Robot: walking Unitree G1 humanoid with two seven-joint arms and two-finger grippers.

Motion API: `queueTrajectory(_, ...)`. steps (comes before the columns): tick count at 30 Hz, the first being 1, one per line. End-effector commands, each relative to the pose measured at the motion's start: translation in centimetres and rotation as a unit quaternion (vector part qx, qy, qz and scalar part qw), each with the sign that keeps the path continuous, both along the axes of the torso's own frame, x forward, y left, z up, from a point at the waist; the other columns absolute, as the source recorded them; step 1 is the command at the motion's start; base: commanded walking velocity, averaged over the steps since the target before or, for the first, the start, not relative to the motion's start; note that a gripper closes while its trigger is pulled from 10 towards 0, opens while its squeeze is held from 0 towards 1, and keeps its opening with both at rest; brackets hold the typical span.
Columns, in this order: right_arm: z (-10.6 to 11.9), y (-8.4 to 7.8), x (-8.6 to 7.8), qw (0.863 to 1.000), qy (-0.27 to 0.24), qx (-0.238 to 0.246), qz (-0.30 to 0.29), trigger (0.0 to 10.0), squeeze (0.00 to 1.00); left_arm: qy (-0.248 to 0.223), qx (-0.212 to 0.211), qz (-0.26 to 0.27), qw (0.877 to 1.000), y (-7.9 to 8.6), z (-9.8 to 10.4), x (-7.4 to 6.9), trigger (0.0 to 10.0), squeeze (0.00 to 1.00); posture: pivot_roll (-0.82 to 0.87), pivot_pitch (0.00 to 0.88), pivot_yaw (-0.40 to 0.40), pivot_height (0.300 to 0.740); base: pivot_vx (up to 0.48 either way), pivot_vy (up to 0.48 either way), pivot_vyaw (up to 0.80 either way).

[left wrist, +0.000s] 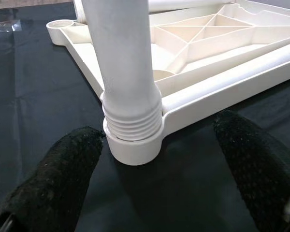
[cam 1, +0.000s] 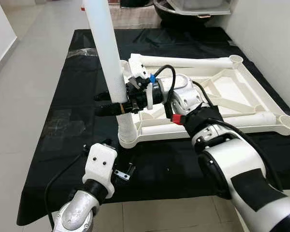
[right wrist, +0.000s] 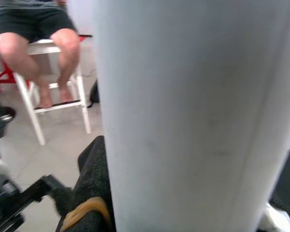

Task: Building children table

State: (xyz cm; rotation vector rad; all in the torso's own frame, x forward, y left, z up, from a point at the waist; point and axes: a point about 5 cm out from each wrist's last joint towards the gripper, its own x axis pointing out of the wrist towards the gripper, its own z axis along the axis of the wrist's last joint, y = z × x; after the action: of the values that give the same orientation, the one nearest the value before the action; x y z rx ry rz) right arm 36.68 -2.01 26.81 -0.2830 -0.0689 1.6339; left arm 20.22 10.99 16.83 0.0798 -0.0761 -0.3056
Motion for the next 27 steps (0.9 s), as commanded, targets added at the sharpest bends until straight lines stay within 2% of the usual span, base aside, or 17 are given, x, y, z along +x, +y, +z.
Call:
queueTrajectory(1,-6.5,-1.3,-0.1,0.99,0.118,-0.052,-0.053,10.0,0.0,0.004,0.003,0.0,1.0,0.1,-0.2,-0.1,10.0,0.0,0.15,0.187,-0.077,0.74,0.0,0.0,0.0)
queueTrajectory(5,-6.7,-2.0,0.2,0.989,0.124,-0.043,-0.075,10.0,0.0,0.002,0.005,0.001,1.0,0.2,-0.2,0.0,10.0,0.0,0.15,0.188,-0.076,0.74,0.0,0.0,0.0)
queueTrajectory(8,-7.2,-3.0,0.7,0.984,0.121,-0.031,-0.125,10.0,0.0,0.001,0.007,0.003,1.0,0.4,-0.2,0.2,10.0,0.0,0.14,0.193,-0.071,0.74,0.0,0.0,0.0)
queueTrajectory(14,-7.9,-3.9,1.0,0.976,0.12,-0.012,-0.18,10.0,0.0,-0.001,0.008,0.002,1.0,0.4,-0.1,0.3,10.0,0.0,0.14,0.199,-0.066,0.74,0.0,0.0,0.0)
queueTrajectory(24,-8.5,-4.2,1.0,0.969,0.117,0.016,-0.219,10.0,0.0,-0.007,0.013,0.004,1.0,0.8,0.2,0.7,10.0,0.0,0.14,0.201,-0.061,0.74,0.0,0.0,0.0)
queueTrajectory(26,-8.5,-4.0,1.2,0.96,0.117,0.031,-0.254,10.0,0.0,-0.008,0.013,0.005,1.0,0.8,0.2,0.8,10.0,0.0,0.14,0.2,-0.059,0.74,0.0,0.0,0.0)
queueTrajectory(27,-8.5,-4.0,1.2,0.96,0.117,0.031,-0.254,10.0,0.0,-0.008,0.013,0.005,1.0,0.8,0.2,0.8,10.0,0.0,0.14,0.2,-0.059,0.74,0.0,0.0,0.0)
